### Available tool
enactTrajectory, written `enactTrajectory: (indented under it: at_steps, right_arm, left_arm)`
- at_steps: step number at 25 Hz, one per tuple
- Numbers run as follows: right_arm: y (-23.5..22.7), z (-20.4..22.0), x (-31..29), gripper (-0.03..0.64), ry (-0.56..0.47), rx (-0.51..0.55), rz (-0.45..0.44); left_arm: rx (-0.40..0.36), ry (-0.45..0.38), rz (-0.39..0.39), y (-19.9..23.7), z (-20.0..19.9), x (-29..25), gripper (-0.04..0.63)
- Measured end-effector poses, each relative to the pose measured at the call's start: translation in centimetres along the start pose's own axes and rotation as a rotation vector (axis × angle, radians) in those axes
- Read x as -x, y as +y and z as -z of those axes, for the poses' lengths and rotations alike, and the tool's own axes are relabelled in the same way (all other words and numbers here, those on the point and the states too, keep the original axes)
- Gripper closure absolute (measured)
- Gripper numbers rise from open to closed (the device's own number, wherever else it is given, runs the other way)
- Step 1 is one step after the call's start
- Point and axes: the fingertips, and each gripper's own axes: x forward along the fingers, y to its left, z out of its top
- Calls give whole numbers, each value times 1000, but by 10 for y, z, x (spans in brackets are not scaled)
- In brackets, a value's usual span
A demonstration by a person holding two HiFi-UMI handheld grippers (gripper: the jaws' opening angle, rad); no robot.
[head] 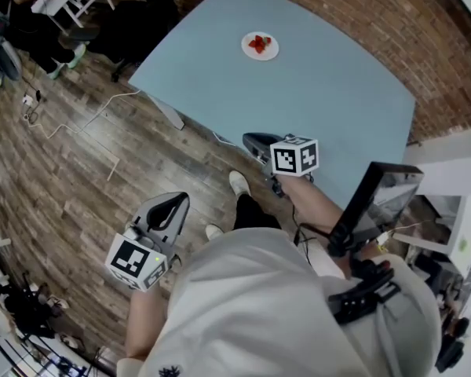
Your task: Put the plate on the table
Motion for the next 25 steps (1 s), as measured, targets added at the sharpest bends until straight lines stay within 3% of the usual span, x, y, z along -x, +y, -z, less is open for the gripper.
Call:
enactTrajectory:
  at_steps: [7,15,25]
  right_arm:
    - [95,45,21,607,49,132,-126]
    - [186,78,46,607,73,248,-263]
    - [230,86,71,607,29,347,-327]
  left_arm:
    - [16,-11,-19,-21,42,52,592]
    - [-7,-43,-18,-38,52,78,592]
    - [-28,-45,14,-60,59,89,592]
